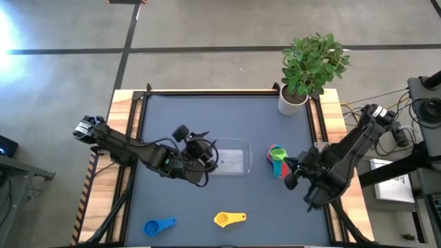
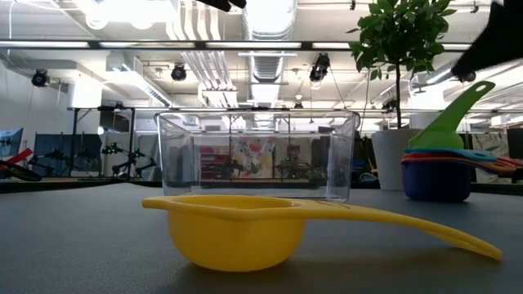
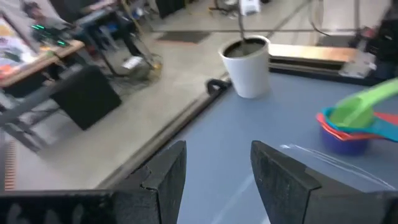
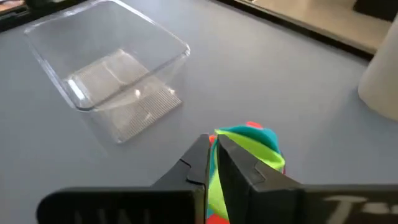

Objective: Nest measuring cups in basket
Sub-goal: Stack the green measuring cup on top of the light blue measuring cup

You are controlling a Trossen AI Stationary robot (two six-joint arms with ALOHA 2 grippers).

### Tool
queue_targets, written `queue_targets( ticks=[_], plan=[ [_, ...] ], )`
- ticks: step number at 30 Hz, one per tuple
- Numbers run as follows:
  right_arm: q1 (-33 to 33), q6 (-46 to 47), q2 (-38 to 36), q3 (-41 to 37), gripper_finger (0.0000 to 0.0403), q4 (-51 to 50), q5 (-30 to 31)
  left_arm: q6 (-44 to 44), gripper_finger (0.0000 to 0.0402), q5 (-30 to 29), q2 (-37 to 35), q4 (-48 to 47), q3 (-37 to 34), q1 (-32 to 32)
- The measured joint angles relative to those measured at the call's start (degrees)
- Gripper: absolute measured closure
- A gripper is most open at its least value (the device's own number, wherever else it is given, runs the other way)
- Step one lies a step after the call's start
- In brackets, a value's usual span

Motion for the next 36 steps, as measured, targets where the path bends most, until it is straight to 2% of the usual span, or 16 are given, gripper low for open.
queue_targets(
  ticks=[6, 12, 16, 22, 24, 30, 36],
  plan=[
    [0.6, 4.5, 0.0, -9.3, 0.0394, 9.7, -0.3, 0.0, 0.0239, -0.5, 0.0, -0.1, 0.0, -0.2],
    [1.0, -1.3, -0.5, -11.7, 0.0394, 19.1, -1.1, 0.0, 0.0239, -0.4, 0.0, -0.1, 0.0, -0.2],
    [1.0, -4.5, -0.7, -10.3, 0.0394, 18.7, -0.3, -0.1, 0.0239, -0.4, 0.0, -0.1, 0.0, -0.2],
    [0.4, -11.0, -1.7, -6.8, 0.0394, 15.3, 7.3, -0.1, 0.0239, -0.3, 0.0, 0.5, 0.0, -0.2],
    [-0.7, -11.3, -1.7, -6.1, 0.0394, 13.1, 7.7, -0.1, 0.0239, -0.3, 0.1, 0.5, 0.0, -0.2],
    [-2.9, -8.8, -2.8, -4.2, 0.0394, 6.1, 3.4, -0.1, 0.0239, 0.1, 0.1, 0.6, 0.0, -0.1],
    [-2.9, -23.4, -5.1, -0.4, 0.0394, 5.8, -2.0, 0.0, 0.0239, 0.1, 0.1, 0.4, 0.0, -0.1]
  ],
)
